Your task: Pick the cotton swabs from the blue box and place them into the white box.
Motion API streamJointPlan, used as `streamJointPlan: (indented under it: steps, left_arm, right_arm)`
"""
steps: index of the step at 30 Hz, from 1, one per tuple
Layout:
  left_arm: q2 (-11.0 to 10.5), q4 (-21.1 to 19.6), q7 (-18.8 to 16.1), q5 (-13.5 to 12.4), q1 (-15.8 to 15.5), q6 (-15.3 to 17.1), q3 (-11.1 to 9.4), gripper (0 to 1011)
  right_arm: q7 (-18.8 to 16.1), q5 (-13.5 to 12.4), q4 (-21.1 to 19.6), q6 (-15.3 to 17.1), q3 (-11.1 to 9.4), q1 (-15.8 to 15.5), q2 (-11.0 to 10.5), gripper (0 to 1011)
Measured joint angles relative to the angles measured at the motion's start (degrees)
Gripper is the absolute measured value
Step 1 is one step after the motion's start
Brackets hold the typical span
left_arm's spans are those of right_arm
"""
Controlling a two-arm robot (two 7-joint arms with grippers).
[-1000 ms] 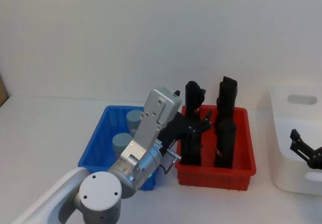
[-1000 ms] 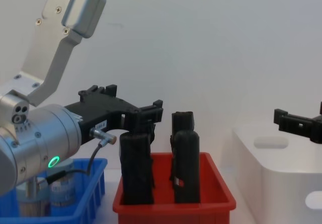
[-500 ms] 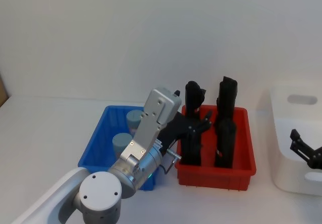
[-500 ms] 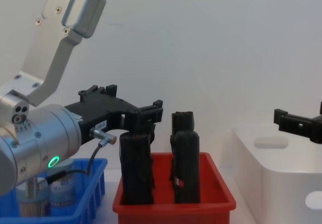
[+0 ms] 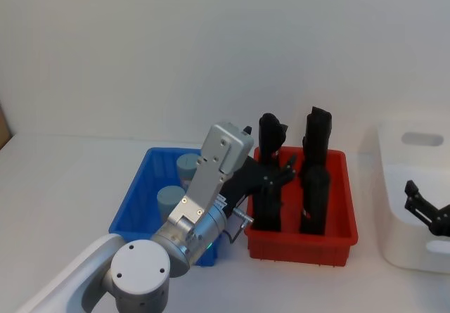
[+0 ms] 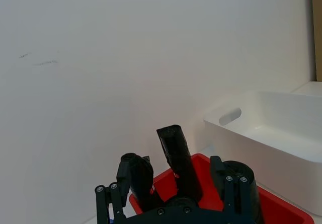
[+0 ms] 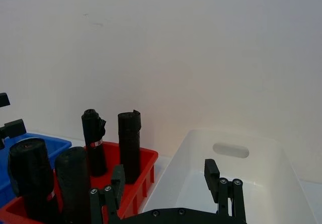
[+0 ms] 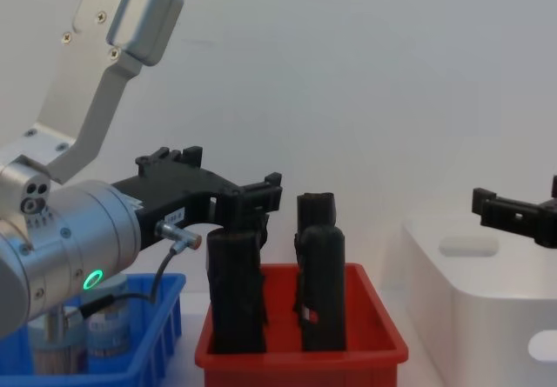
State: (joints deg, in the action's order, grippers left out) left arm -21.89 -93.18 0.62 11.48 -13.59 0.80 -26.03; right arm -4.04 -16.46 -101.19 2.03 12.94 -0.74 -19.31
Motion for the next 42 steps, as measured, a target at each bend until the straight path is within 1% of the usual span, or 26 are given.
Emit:
streamJointPlan:
  steps: [8, 14, 15, 16, 24, 26, 27, 30, 31, 34, 38, 42]
  left_arm:
    - [0.0, 0.0, 0.0, 0.0, 0.0, 0.0, 0.0, 1000]
    - [0.0, 0.0, 0.0, 0.0, 0.0, 0.0, 0.0, 1000]
    - [0.0, 0.0, 0.0, 0.0, 0.0, 0.0, 0.0, 1000]
    - [0.0, 0.0, 0.0, 0.0, 0.0, 0.0, 0.0, 1000]
    - [0.0, 0.0, 0.0, 0.0, 0.0, 0.0, 0.0, 1000]
    - [0.0, 0.0, 0.0, 0.0, 0.0, 0.0, 0.0, 1000]
    - [0.0, 0.0, 0.0, 0.0, 0.0, 0.0, 0.0, 1000]
    - [0.0, 0.0, 0.0, 0.0, 0.0, 0.0, 0.0, 1000]
    - [0.0, 0.0, 0.0, 0.0, 0.0, 0.0, 0.0, 1000]
    - [0.0, 0.0, 0.0, 0.0, 0.0, 0.0, 0.0, 1000]
    - [0.0, 0.0, 0.0, 0.0, 0.0, 0.0, 0.0, 1000]
    - [0.0, 0.0, 0.0, 0.0, 0.0, 0.0, 0.0, 1000]
  right_arm:
    - [-3.0, -0.1, 0.4, 1.5, 0.0, 0.9, -0.1, 1001]
    - [-7.5, -0.6, 1.0, 3.9, -0.1, 1.9, -0.5, 1001]
    - [-7.5, -0.6, 1.0, 3.9, -0.1, 1.9, -0.5, 1001]
    - [-8.8, -0.8, 1.2, 4.5, -0.1, 2.3, -0.7, 1001]
    - [-15.4, -1.3, 2.4, 8.0, -0.1, 4.2, -1.0, 1001]
    - [-17.6, -1.3, 3.2, 9.1, 0.1, 5.1, -1.0, 1001]
    - [-18.9, -1.2, 3.8, 9.7, 0.3, 5.8, -0.8, 1001]
    - [-20.7, -0.9, 4.8, 10.5, 0.6, 6.7, -0.6, 1001]
    - [-22.0, -0.6, 5.5, 11.0, 0.8, 7.4, -0.3, 1001]
    - [-23.6, 0.0, 7.1, 11.6, 1.3, 8.8, 0.4, 1001]
    - [-25.0, 0.9, 9.2, 12.1, 2.1, 10.4, 1.5, 1001]
    - [-25.7, 1.8, 11.1, 12.3, 2.7, 11.8, 2.4, 1001]
